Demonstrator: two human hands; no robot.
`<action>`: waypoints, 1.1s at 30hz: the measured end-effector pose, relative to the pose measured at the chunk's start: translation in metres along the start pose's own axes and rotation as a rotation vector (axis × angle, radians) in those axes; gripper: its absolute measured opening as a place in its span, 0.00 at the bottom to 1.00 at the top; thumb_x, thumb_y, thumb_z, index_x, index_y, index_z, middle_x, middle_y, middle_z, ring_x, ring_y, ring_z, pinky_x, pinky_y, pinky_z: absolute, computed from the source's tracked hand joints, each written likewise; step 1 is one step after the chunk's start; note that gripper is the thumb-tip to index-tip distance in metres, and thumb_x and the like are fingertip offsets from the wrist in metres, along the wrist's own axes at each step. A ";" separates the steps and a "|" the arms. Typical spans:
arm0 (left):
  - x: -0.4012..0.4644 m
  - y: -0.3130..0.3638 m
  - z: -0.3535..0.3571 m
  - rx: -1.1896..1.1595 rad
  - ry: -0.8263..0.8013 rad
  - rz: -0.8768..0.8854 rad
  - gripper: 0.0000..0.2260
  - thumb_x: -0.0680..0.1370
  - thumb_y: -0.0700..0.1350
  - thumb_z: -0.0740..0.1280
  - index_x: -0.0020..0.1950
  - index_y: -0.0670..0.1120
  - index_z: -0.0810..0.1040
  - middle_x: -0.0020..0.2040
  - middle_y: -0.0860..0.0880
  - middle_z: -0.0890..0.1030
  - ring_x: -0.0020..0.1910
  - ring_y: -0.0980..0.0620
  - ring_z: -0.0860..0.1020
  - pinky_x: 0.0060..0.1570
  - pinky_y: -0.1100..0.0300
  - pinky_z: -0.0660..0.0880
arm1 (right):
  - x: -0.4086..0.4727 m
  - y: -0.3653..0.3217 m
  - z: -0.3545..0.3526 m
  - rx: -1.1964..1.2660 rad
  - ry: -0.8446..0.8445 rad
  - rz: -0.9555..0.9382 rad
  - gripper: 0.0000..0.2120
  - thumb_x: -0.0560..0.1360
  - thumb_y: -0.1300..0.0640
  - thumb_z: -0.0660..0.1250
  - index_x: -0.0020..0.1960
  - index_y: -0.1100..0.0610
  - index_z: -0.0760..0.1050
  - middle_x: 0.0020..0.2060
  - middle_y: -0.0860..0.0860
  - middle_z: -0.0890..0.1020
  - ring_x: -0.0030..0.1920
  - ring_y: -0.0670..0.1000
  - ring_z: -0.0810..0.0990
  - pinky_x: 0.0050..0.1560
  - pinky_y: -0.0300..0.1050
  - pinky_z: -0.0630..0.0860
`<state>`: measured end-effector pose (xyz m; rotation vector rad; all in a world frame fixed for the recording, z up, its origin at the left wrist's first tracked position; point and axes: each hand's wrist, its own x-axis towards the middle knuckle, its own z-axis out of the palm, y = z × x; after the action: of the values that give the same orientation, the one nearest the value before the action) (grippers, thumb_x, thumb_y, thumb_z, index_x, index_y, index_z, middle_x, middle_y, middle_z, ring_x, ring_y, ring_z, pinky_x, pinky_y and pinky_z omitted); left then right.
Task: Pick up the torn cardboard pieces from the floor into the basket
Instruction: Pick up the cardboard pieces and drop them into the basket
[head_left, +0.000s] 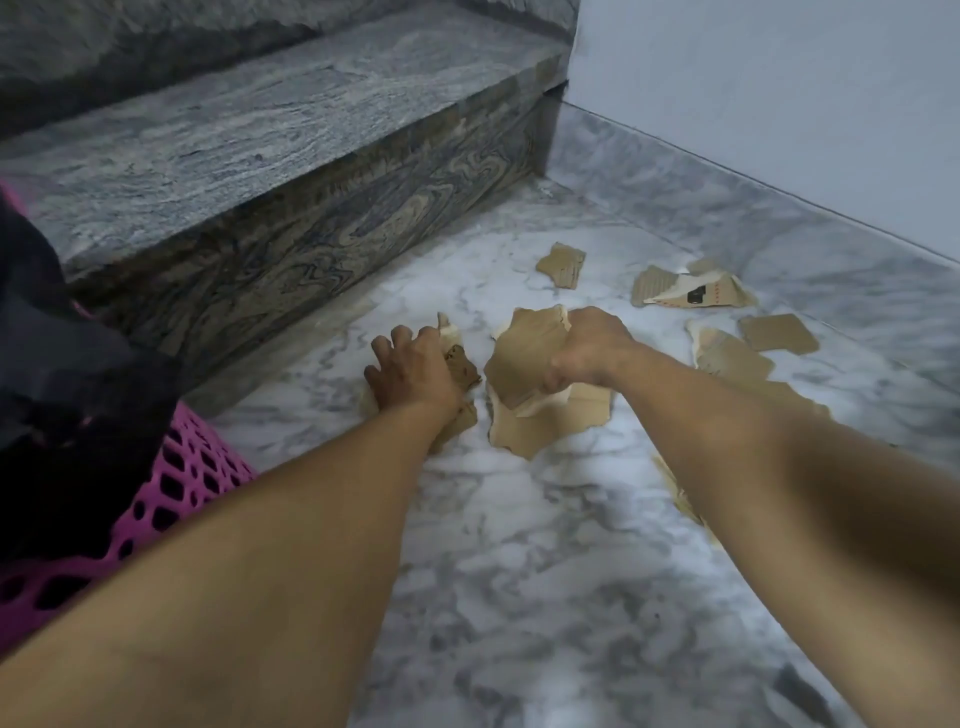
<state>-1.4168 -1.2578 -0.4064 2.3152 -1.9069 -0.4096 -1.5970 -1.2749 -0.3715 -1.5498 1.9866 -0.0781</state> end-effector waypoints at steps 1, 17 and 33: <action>0.004 -0.001 -0.002 -0.034 -0.057 -0.024 0.28 0.68 0.47 0.77 0.64 0.47 0.69 0.65 0.45 0.70 0.66 0.41 0.65 0.57 0.47 0.70 | 0.004 0.000 0.002 -0.006 -0.013 -0.022 0.27 0.59 0.54 0.81 0.53 0.57 0.74 0.48 0.51 0.79 0.47 0.54 0.79 0.46 0.45 0.79; -0.006 0.003 -0.004 -0.182 -0.099 -0.027 0.18 0.73 0.43 0.69 0.61 0.46 0.70 0.57 0.42 0.77 0.56 0.40 0.76 0.48 0.52 0.72 | 0.010 0.002 0.016 0.083 -0.170 -0.145 0.44 0.54 0.53 0.81 0.68 0.53 0.70 0.57 0.52 0.78 0.57 0.57 0.79 0.54 0.51 0.80; -0.027 0.004 -0.008 -0.206 -0.100 -0.019 0.14 0.73 0.38 0.65 0.58 0.45 0.69 0.55 0.41 0.77 0.54 0.39 0.76 0.50 0.50 0.75 | -0.020 0.023 0.011 0.320 -0.218 -0.110 0.22 0.61 0.63 0.82 0.48 0.56 0.73 0.46 0.52 0.77 0.50 0.54 0.80 0.52 0.49 0.81</action>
<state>-1.4226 -1.2332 -0.3942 2.2190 -1.7898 -0.7007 -1.6090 -1.2459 -0.3815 -1.3944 1.6293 -0.2480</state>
